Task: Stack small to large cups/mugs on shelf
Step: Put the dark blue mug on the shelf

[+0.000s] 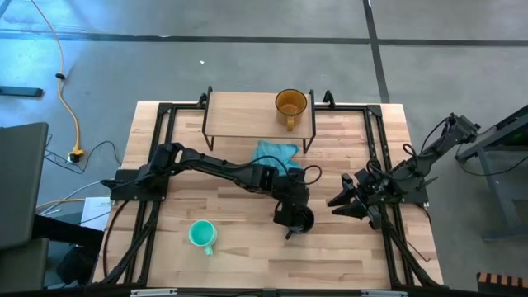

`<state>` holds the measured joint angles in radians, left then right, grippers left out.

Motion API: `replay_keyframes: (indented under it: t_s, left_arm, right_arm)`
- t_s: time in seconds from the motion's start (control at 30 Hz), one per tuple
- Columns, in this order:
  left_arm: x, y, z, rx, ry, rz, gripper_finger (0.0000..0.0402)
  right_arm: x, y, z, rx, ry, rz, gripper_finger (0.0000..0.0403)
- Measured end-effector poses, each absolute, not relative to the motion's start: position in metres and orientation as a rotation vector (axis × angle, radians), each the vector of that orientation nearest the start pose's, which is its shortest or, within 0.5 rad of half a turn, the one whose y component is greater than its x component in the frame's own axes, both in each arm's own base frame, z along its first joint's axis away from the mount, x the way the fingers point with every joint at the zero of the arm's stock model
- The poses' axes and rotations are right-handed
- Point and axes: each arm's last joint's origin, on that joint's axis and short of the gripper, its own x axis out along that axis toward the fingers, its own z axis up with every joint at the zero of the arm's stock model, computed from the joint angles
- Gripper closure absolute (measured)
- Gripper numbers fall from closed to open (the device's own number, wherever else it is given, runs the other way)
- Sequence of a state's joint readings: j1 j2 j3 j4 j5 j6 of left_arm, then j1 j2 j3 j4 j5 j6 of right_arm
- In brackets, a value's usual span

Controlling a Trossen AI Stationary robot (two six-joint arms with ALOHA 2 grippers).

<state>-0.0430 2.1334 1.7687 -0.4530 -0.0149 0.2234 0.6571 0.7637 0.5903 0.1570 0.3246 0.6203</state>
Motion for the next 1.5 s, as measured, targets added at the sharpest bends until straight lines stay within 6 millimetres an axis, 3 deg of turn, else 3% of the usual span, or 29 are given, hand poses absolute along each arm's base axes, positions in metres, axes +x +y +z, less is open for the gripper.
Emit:
replay_keyframes:
  t_s: [0.4,0.8,1.5]
  left_arm:
    - [0.485,-0.022,0.211,0.233,0.836,-0.140,0.0218]
    - [0.492,-0.023,0.210,0.231,0.817,-0.149,0.0220]
    - [0.490,-0.022,0.196,0.210,0.898,-0.129,0.0342]
  right_arm:
    - [0.145,0.100,0.304,0.594,0.086,0.313,0.0274]
    - [0.146,0.100,0.303,0.592,0.089,0.313,0.0274]
    - [0.146,0.100,0.303,0.583,0.086,0.314,0.0274]
